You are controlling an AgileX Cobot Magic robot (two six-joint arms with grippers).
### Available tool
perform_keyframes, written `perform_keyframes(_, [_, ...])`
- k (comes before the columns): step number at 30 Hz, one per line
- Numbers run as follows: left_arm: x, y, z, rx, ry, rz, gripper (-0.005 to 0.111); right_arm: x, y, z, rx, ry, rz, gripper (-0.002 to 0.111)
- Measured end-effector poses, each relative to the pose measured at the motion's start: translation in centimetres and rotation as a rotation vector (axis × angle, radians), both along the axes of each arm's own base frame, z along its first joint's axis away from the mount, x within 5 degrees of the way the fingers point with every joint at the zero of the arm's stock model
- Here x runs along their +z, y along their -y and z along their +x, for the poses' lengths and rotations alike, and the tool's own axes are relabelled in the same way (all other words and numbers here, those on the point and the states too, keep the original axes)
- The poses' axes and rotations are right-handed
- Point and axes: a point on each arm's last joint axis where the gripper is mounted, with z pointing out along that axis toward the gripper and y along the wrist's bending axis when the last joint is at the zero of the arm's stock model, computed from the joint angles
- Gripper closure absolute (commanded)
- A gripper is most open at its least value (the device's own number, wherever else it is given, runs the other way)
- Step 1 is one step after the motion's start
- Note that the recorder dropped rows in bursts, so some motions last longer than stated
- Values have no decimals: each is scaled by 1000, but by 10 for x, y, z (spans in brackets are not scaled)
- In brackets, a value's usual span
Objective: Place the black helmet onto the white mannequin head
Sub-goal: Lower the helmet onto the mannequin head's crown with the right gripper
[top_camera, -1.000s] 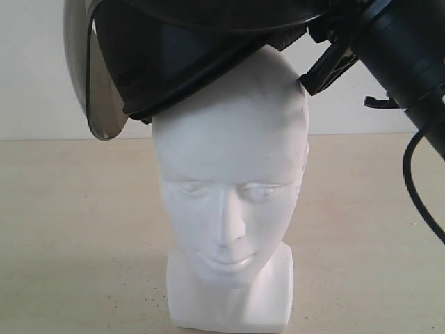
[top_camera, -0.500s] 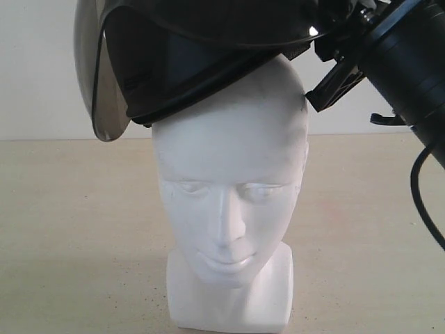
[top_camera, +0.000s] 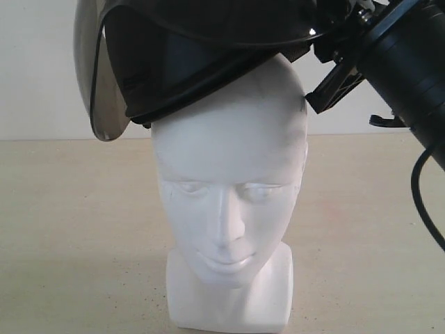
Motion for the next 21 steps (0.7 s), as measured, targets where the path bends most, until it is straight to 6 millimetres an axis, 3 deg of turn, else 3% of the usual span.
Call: perform_keyframes(21, [0,0,0,0,0,0,102,-16,2,-10,36,-17,-31,108])
